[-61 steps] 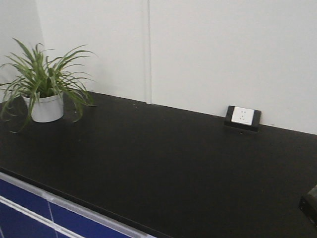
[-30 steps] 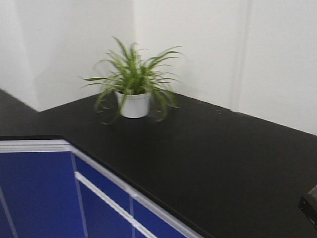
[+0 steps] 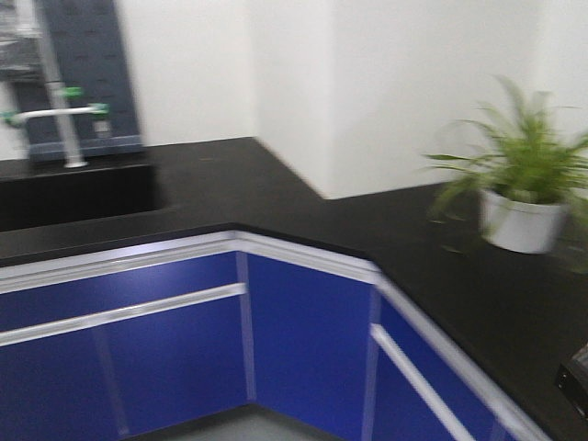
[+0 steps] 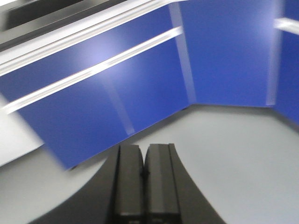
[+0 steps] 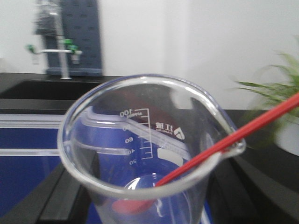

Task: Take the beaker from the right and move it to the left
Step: 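Carry the beaker in the right gripper while driving to the tray counter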

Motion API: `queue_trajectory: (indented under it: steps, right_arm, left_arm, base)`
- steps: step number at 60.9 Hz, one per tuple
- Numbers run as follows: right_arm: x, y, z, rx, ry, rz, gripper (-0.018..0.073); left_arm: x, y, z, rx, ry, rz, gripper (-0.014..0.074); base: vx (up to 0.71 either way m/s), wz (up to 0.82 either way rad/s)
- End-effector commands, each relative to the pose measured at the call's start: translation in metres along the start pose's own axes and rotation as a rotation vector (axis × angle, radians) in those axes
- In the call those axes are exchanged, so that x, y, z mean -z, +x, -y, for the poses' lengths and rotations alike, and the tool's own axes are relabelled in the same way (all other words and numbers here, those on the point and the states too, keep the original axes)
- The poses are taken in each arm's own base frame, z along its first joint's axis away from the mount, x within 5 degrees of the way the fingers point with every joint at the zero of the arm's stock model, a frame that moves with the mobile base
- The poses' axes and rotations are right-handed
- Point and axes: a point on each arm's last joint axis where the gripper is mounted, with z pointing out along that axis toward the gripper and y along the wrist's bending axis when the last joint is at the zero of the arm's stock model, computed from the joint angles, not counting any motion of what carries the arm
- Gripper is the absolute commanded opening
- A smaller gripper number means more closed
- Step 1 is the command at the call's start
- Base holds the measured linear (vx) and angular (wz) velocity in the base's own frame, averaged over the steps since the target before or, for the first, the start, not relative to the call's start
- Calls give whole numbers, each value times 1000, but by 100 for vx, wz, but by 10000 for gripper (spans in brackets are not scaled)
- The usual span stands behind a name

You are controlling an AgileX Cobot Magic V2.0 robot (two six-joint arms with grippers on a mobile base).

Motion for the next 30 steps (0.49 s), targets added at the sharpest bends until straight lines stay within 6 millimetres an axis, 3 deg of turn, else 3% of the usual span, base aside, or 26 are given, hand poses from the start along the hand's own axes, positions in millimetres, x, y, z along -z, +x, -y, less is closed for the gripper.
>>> queue_trajectory:
  steps: [1,16,30]
  right_arm:
    - [1,-12,-1,-3,-19,46,-3]
    - [1,-12,-1,-3,-18,46,-3]
    - [1,-12,-1,-3,-18,46,-3]
  left_arm:
    - [-2,-2,0,-1,-4,65,-6]
    - [-2,-2,0,-1,-4,65,-6]
    - [-2,-2,0,-1,-4,65,-6]
  base:
    - [10,110]
    - [11,105]
    - [15,77]
